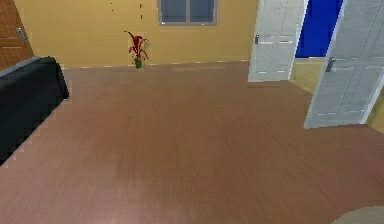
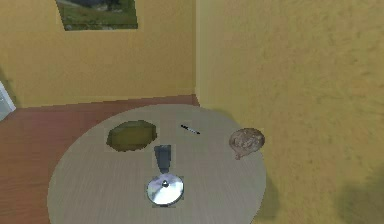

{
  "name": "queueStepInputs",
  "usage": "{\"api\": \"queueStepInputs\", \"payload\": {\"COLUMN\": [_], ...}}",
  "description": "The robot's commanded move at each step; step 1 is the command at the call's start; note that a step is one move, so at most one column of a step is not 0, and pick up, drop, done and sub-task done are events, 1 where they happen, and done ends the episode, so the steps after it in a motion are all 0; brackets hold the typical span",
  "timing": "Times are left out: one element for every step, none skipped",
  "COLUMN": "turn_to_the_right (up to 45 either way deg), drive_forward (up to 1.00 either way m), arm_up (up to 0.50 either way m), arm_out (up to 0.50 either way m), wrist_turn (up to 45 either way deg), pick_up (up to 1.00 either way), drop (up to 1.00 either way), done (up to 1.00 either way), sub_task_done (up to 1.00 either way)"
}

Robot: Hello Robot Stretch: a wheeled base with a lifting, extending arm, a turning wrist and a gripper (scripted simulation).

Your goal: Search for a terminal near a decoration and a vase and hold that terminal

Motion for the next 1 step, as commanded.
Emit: {"api": "queueStepInputs", "payload": {"turn_to_the_right": [0.0], "drive_forward": [0.0], "arm_up": [0.5], "arm_out": [0.0], "wrist_turn": [0.0], "pick_up": [0.0], "drop": [0.0], "done": [0.0], "sub_task_done": [0.0]}}
